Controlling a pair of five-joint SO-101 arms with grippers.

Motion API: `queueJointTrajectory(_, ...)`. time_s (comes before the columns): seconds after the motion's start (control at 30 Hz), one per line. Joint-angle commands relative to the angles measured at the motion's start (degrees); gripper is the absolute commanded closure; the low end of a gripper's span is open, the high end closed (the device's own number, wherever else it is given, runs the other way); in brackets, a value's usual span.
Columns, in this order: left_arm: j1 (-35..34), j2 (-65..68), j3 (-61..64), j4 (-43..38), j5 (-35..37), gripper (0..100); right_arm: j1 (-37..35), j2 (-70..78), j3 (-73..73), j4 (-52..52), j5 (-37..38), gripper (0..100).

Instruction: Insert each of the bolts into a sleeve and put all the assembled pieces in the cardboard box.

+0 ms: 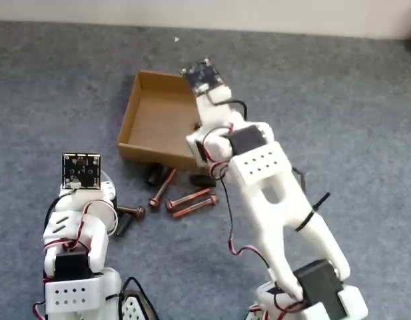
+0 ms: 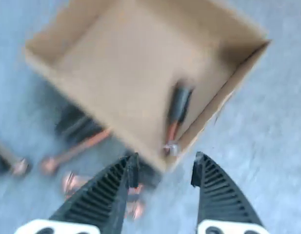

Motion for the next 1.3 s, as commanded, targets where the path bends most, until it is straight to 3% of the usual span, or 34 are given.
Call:
queueJointTrajectory(0.0,-0.75,-0.57,-0.4,0.0,-0.53,99,-4.09,-3.12,-3.03,7.52,0.09,83.2)
queueJointTrajectory(0.23,-0.75,-0.57,-0.31,0.0,-0.62,99,-8.48,-0.84,-1.63,9.36,3.34,83.2)
queueJointTrajectory(0.5,-0.84,-0.57,-0.22,0.0,-0.62,99,-8.31,16.22,-5.32,8.13,3.52,83.2)
queueJointTrajectory(1.0,-0.84,-0.57,-0.13,0.0,-0.62,99,1.1,34.24,-17.54,8.4,17.58,83.2)
queueJointTrajectory(1.27,-0.84,-0.57,-0.04,0.0,-0.62,99,0.84,38.37,-18.24,8.13,19.96,83.3)
